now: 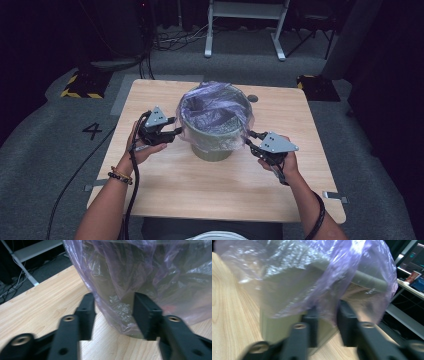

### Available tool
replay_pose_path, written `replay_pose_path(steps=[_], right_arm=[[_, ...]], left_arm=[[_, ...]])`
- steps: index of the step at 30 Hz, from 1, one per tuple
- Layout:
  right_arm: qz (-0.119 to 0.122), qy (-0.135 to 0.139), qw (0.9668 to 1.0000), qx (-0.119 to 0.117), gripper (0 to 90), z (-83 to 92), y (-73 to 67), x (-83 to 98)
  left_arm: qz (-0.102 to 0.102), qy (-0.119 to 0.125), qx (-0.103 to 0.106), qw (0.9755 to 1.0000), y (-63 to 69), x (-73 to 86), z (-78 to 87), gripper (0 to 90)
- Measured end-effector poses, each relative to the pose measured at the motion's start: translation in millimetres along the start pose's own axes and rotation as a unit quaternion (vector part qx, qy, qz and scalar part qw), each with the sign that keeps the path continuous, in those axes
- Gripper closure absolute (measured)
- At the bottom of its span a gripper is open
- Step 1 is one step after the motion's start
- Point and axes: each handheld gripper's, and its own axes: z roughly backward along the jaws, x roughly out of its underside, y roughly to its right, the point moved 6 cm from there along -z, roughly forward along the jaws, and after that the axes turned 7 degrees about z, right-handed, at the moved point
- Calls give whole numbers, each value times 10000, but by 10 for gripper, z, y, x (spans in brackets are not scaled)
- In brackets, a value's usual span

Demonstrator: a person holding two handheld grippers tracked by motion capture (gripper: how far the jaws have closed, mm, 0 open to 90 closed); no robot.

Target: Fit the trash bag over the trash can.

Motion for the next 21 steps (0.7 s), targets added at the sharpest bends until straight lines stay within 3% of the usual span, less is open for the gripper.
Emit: replay_pose_path(steps=[2, 7, 10, 16, 21], right_arm=[[-52, 4, 10000, -72, 900, 6, 8, 7], [-74, -71, 9997, -208, 900, 23, -28, 71], [-100, -176, 9994, -276, 900, 19, -54, 153], [-385, -348, 9974, -502, 900, -23, -85, 373], [-617, -393, 9959, -536, 900, -71, -66, 505]], left_arm=[[-68, -73, -21, 9999, 7, 11, -29, 697], [-202, -186, 5, 9996, 43, 42, -83, 861], [-214, -234, 13, 9995, 49, 81, -111, 884], [-213, -347, -18, 9992, 34, 151, -164, 896], [-194, -452, -21, 9988, 1, 217, -193, 897]])
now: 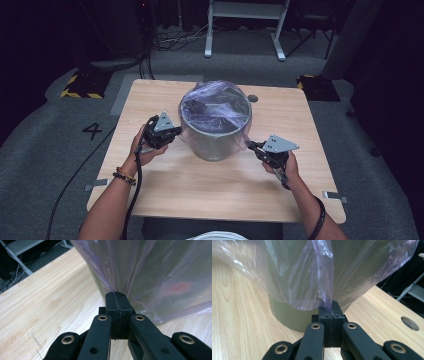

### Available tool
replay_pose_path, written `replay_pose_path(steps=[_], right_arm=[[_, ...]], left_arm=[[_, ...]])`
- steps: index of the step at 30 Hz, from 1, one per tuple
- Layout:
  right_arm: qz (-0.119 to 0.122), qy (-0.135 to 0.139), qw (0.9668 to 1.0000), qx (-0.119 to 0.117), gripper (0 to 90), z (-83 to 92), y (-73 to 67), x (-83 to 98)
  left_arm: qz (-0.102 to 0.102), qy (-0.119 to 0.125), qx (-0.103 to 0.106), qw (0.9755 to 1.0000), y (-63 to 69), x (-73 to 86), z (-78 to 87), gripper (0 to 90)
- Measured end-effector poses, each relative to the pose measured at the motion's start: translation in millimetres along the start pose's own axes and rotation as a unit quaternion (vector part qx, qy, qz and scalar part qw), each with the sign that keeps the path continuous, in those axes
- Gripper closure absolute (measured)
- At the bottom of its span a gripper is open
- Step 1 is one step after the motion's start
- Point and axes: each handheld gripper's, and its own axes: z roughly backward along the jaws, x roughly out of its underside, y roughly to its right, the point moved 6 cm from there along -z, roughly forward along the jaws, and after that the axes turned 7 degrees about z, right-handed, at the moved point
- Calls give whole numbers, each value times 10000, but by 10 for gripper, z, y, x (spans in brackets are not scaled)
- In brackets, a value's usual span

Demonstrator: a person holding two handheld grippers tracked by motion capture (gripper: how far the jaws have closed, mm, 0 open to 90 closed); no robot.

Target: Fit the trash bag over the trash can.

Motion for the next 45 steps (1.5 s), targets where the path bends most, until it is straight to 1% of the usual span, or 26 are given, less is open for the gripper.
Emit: replay_pose_path(steps=[2, 8, 10, 11, 13, 14, 15, 16, 18, 19, 21, 23, 24, 25, 27, 28, 29, 32, 33, 34, 35, 38, 40, 41, 43, 45], right_arm=[[-99, -45, 9999, -62, 900, -43, 1, 68], [-307, -239, 9991, -151, 900, -137, 22, 247], [-466, -326, 9981, -226, 900, -173, 30, 321], [-521, -356, 9977, -258, 900, -186, 38, 351], [-596, -394, 9971, -279, 900, -199, 57, 391], [-595, -388, 9971, -285, 900, -201, 66, 397], [-615, -397, 9969, -272, 900, -197, 71, 400], [-634, -375, 9970, -257, 900, -187, 80, 398], [-654, -357, 9970, -192, 900, -156, 97, 387], [-662, -326, 9972, -132, 864, -135, 112, 375], [-662, -237, 9975, -93, 772, -82, 131, 335], [-669, -206, 9975, 32, 659, -20, 151, 284], [-680, -151, 9976, 40, 583, 14, 158, 249], [-691, -109, 9975, 50, 537, 50, 166, 216], [-697, -34, 9976, -27, 451, 122, 165, 146], [-713, 24, 9974, -87, 418, 164, 153, 105], [-682, 67, 9976, -86, 393, 202, 148, 68], [-480, 14, 9987, -183, 324, 297, 130, 1], [-420, -38, 9990, -163, 308, 320, 131, -3], [-378, -67, 9991, -173, 290, 340, 132, -3], [-377, -68, 9991, -204, 288, 356, 136, -4], [-349, -16, 9991, -246, 279, 430, 197, -30], [-427, 156, 9986, -261, 296, 496, 300, -100], [-524, 236, 9981, -217, 312, 523, 371, -145], [-685, 409, 9968, -107, 326, 557, 530, -263], [-737, 471, 9962, -22, 328, 554, 654, -383]], left_arm=[[67, -39, 2, 10000, -22, 36, -22, 897], [104, -241, 9, 9997, -68, 147, -93, 898], [197, -257, 47, 9995, -97, 176, -100, 891], [261, -258, 71, 9993, -105, 183, -99, 862], [319, -264, -39, 9991, -126, 194, -71, 722], [366, -262, -51, 9990, -130, 195, -51, 602], [421, -229, -100, 9988, -140, 193, -4, 527], [426, -194, -86, 9989, -148, 190, 47, 443], [457, -33, -70, 9989, -155, 172, 168, 350], [471, 60, -84, 9988, -166, 161, 234, 307], [497, 277, -96, 9983, -180, 130, 374, 300], [557, 577, -163, 9966, -188, 89, 520, 268], [576, 751, -214, 9953, -190, 67, 595, 286], [596, 948, -235, 9934, -190, 37, 678, 309], [645, 1096, -254, 9915, -192, -8, 749, 314], [629, 1107, -293, 9914, -199, -37, 765, 325], [588, 1117, -263, 9916, -201, -81, 768, 324], [619, 1142, -294, 9911, -235, -209, 726, 325], [654, 1159, -242, 9908, -249, -261, 701, 330], [650, 1183, -272, 9905, -265, -301, 681, 340], [647, 1149, -350, 9906, -302, -360, 640, 354], [723, 1111, -318, 9907, -393, -484, 541, 388], [655, 1100, -226, 9915, -417, -555, 486, 416], [649, 1097, -192, 9917, -428, -589, 460, 423], [701, 1137, -50, 9910, -438, -646, 418, 437], [731, 1091, -80, 9913, -476, -697, 348, 500]])
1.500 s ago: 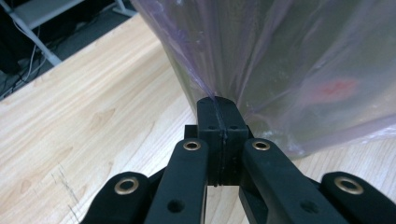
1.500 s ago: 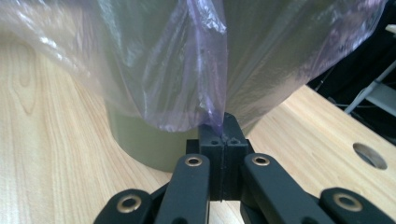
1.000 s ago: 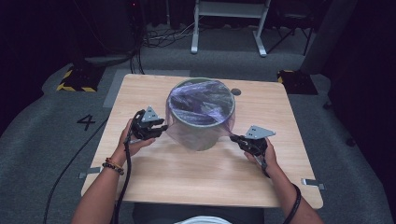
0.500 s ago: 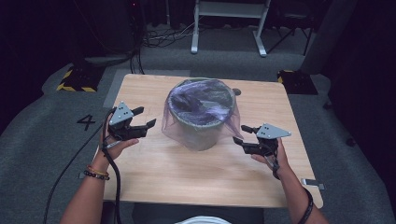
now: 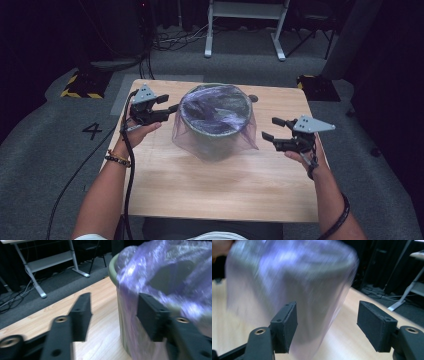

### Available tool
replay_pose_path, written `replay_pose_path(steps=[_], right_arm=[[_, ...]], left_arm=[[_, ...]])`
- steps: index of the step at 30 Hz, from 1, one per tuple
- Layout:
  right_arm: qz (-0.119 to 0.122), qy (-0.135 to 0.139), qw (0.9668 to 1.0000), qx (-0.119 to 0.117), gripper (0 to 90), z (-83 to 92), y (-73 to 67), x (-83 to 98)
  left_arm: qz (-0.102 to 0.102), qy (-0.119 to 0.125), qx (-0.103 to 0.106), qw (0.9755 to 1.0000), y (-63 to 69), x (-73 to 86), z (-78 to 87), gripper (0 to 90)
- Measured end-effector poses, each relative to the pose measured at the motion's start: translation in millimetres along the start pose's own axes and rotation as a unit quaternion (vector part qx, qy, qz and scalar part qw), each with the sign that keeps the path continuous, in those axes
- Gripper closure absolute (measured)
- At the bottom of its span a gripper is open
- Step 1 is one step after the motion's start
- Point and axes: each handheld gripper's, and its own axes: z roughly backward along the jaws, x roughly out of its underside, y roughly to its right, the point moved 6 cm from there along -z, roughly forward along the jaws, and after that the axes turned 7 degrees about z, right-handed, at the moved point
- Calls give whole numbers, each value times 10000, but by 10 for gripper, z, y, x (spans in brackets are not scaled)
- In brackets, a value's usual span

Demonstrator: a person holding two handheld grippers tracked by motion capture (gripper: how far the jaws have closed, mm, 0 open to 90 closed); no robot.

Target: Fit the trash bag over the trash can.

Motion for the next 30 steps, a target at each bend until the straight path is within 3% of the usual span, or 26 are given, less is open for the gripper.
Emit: replay_pose_path(steps=[3, 4, 6, 7, 9, 12, 13, 15, 17, 21, 22, 25, 27, 30], right_arm=[[-100, 127, 9998, 95, 333, -105, 136, -227], [-164, 163, 9997, 93, 333, -146, 160, -277], [-58, 80, 9999, 46, 324, -233, 164, -323], [1, 48, 10000, 24, 319, -259, 149, -325], [78, 2, 9997, -248, 286, -309, 52, -288], [196, -75, 9983, -535, 253, -332, -111, -180], [279, -138, 9973, -672, 231, -347, -199, -124], [442, -323, 9957, -744, 229, -370, -318, -35], [383, -331, 9954, -808, 228, -386, -394, 31], [373, -357, 9960, -723, 227, -393, -481, 108], [366, -367, 9964, -665, 234, -401, -491, 117], [358, -461, 9975, -387, 310, -454, -493, 158], [369, -530, 9976, -268, 454, -511, -488, 210], [360, -531, 9975, -285, 679, -564, -490, 261]], left_arm=[[-7, -89, 14, 10000, -41, -15, -104, 581], [16, -83, 166, 9998, -35, -14, -131, 615], [-82, -142, 167, 9997, -29, -2, -170, 670], [-124, -154, 210, 9996, -21, 10, -191, 718], [-135, -144, 302, 9993, -18, 24, -205, 785], [-93, -90, 441, 9989, -15, 52, -182, 817], [-40, -60, 432, 9990, -29, 64, -164, 750], [131, -95, 465, 9988, -65, 98, -106, 527], [156, -35, 389, 9991, -81, 139, -21, 408], [75, -32, 723, 9973, 0, 223, 143, 343], [71, -139, 826, 9965, 31, 244, 141, 344], [-191, -423, 639, 9969, 73, 281, 64, 363], [-361, -588, 614, 9957, 108, 308, -33, 434], [-453, -520, 886, 9937, 158, 303, -133, 630]])
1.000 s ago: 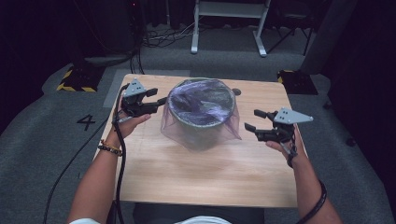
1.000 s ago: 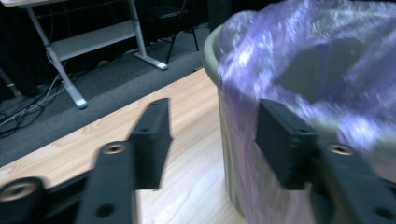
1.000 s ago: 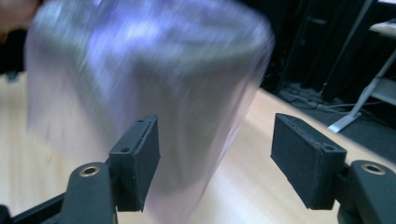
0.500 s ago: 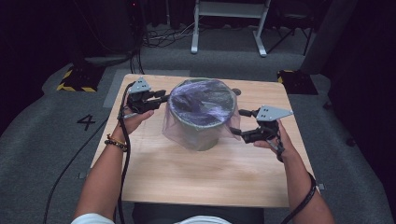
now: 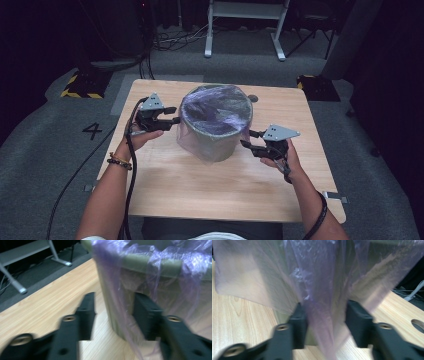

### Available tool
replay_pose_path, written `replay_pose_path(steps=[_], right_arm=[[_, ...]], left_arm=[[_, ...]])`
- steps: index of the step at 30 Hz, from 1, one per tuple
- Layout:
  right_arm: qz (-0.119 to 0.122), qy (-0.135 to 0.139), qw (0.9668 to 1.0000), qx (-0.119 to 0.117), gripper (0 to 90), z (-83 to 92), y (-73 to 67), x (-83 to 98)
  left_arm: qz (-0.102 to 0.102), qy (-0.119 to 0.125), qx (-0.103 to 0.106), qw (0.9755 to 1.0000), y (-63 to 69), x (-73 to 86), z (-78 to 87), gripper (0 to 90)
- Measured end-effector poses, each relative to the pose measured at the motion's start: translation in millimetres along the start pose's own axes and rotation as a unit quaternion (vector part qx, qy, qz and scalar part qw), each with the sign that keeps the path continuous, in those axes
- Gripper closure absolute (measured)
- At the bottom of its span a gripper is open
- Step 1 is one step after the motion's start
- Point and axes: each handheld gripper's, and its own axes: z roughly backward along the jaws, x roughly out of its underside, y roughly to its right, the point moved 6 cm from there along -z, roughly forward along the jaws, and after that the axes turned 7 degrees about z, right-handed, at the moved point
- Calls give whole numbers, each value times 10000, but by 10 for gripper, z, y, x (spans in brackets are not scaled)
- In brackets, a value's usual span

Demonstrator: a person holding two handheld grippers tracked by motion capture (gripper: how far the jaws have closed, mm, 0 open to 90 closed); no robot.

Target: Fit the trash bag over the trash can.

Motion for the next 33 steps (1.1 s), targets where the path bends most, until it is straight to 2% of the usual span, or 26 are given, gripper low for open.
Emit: replay_pose_path(steps=[1, 3, 4, 7, 10, 13, 15, 19, 21, 23, 26, 28, 29, 30, 31, 32, 33], right_arm=[[26, -24, 10000, 25, 746, -14, 3, 15], [3, 58, 10000, -2, 847, -20, 7, 23], [-1, 73, 10000, 5, 883, -23, 9, 31], [11, 65, 10000, 19, 900, -38, 22, 68], [-116, 113, 9999, -12, 900, -24, 53, 131], [-234, 62, 9997, -34, 900, 7, 72, 238], [-228, -17, 9997, -40, 900, 18, 70, 294], [-275, -114, 9995, -42, 900, 35, 70, 392], [-314, -155, 9994, -13, 900, 43, 83, 434], [-349, -202, 9992, 45, 900, 45, 113, 468], [-452, -234, 9983, 295, 900, 48, 204, 495], [-555, -195, 9975, 386, 868, 56, 258, 500], [-635, -160, 9967, 480, 801, 70, 294, 501], [-635, -137, 9968, 471, 755, 85, 311, 500], [-638, -122, 9968, 475, 691, 106, 320, 499], [-646, -82, 9965, 523, 599, 132, 336, 492], [-674, -44, 9963, 539, 540, 161, 350, 483]], left_arm=[[-38, 12, 9, 10000, 7, -9, -19, 725], [-201, -38, -140, 9997, 21, -30, -72, 865], [-344, -103, -262, 9990, 31, -39, -106, 899], [-346, -99, -308, 9989, 51, -66, -166, 900], [-295, -45, -174, 9994, 92, -74, -213, 900], [-359, -141, -119, 9992, 160, -39, -285, 900], [-380, -208, -109, 9990, 197, -5, -332, 900], [-285, -235, -89, 9993, 213, 39, -399, 900], [-245, -234, -144, 9993, 206, 45, -417, 900], [-191, -208, -432, 9987, 165, 39, -438, 900], [58, 58, -640, 9979, 68, 5, -391, 898], [300, 237, -717, 9967, -12, -16, -329, 768], [357, 298, -736, 9962, -42, -18, -295, 740], [408, 330, -846, 9950, -78, -19, -259, 715], [473, 370, -890, 9942, -109, -21, -227, 647], [555, 396, -880, 9938, -138, -25, -196, 557], [648, 434, -752, 9941, -153, -32, -169, 496]])
